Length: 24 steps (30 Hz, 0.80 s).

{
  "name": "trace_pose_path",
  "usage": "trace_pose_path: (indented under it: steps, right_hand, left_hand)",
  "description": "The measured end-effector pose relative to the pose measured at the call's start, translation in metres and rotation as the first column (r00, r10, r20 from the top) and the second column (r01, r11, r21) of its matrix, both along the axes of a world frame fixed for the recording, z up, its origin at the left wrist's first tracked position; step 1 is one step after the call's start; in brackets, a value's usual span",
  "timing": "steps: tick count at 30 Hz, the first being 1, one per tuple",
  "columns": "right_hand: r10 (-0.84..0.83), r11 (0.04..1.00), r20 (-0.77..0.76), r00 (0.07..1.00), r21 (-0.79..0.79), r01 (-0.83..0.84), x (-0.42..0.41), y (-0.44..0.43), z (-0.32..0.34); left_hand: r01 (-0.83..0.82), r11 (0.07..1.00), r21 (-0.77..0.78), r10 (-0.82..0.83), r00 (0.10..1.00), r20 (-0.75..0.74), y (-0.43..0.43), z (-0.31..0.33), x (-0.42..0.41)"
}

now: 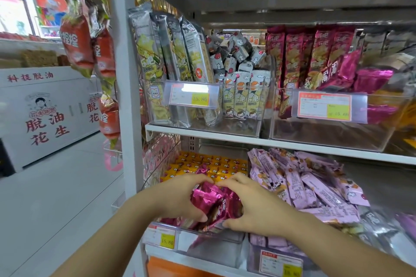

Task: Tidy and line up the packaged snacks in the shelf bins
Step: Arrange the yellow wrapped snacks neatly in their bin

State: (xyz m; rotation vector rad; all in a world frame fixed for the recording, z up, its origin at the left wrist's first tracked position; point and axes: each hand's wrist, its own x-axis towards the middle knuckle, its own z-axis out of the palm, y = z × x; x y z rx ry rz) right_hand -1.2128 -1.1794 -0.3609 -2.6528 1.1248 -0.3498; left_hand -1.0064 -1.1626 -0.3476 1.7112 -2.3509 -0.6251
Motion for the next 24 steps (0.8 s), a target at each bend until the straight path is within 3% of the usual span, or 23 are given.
trace_pose_path:
  steps: [4,8,11,15,19,24]
  right_hand:
    - [-0.030,0.999,0.142,0.989,0.042,0.025,0.009,-0.009,-0.004]
    - [-0.081,0.996,0.251,0.965,0.066,0.067,0.022,-0.021,-0.006]
    - [-0.091,0.993,0.271,0.958,0.092,0.068,0.028,-0.027,-0.007]
    - [-0.094,0.990,0.283,0.955,0.130,0.059,0.031,-0.034,-0.008]
    - [-0.120,0.985,0.309,0.944,0.154,0.075,0.033,-0.037,-0.009]
    - [-0.137,0.984,0.356,0.925,0.157,0.085,0.036,-0.039,-0.010]
  left_hand:
    - [-0.071,0.997,0.024,0.074,0.979,-0.188,-0.007,-0.008,0.006]
    - [-0.202,0.976,-0.087,0.187,0.970,-0.156,-0.019,-0.028,0.020]
    - [-0.239,0.971,0.020,0.236,0.932,-0.274,-0.026,-0.034,0.030]
    - [-0.164,0.974,0.158,0.212,0.906,-0.366,-0.033,-0.036,0.038]
    - [-0.171,0.968,0.184,0.225,0.917,-0.330,-0.038,-0.036,0.038]
    - [-0.207,0.976,0.071,0.219,0.922,-0.320,-0.040,-0.042,0.034]
